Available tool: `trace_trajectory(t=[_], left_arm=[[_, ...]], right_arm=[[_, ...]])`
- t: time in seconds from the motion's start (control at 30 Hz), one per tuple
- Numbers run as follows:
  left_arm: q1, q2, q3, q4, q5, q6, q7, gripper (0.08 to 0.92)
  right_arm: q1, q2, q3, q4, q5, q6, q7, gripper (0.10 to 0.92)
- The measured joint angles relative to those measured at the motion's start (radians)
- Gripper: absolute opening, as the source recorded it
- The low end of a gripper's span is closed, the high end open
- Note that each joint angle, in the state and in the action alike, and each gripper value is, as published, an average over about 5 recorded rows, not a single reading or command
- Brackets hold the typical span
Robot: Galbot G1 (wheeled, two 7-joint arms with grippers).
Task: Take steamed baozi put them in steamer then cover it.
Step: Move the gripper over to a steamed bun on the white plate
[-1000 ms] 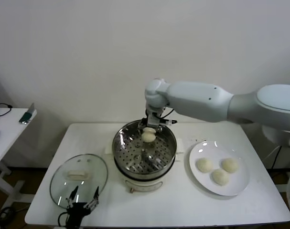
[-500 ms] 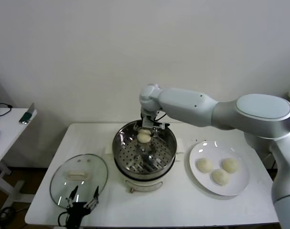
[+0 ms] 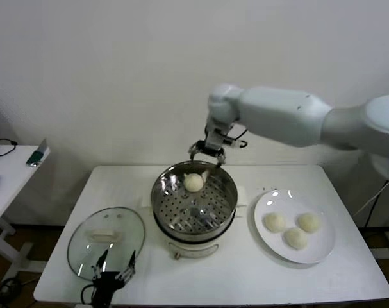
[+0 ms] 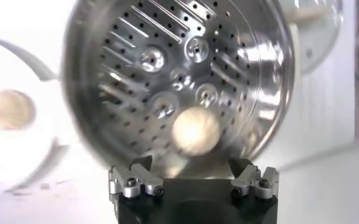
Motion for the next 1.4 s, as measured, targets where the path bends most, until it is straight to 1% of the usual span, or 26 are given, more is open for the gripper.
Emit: trace_trajectory(t=[0.13,0.27,0.43,0.57,0.7,0.9,1.4], left_arm=[[-0.007,0.000,-0.001,0.001,-0.002,-0.001,0.001,0.823],[-0.014,-0.004,-0.002,0.001,-0.003,-0.001,0.001,0.823],[-0.016,-0.007,-0.002,0.000,-0.004,-0.001,0.002,0.823],[-0.015,-0.007,-0.006,0.000,-0.004,-0.003,0.002,0.823],[-0.013,-0.007,-0.009,0.000,-0.004,-0.005,0.002,0.823],[-0.012,-0.006,-0.010,0.001,-0.003,-0.009,0.002,0.823],[-0.012,-0.006,-0.017,0.012,-0.007,-0.016,0.002,0.823]], right_arm=[[0.067,-0.124,-0.127,0.074,0.103,-0.107,0.001,0.823],[0.095,-0.252,-0.227,0.177,0.171,-0.240,0.037,0.823],[0.062,-0.378,-0.273,0.280,0.223,-0.413,0.113,0.823],[-0.009,-0.436,-0.256,0.317,0.233,-0.520,0.168,0.823],[-0.099,-0.464,-0.208,0.315,0.225,-0.594,0.209,0.823],[-0.234,-0.463,-0.114,0.266,0.200,-0.664,0.250,0.823],[-0.472,-0.420,0.074,0.164,0.143,-0.749,0.315,0.823]])
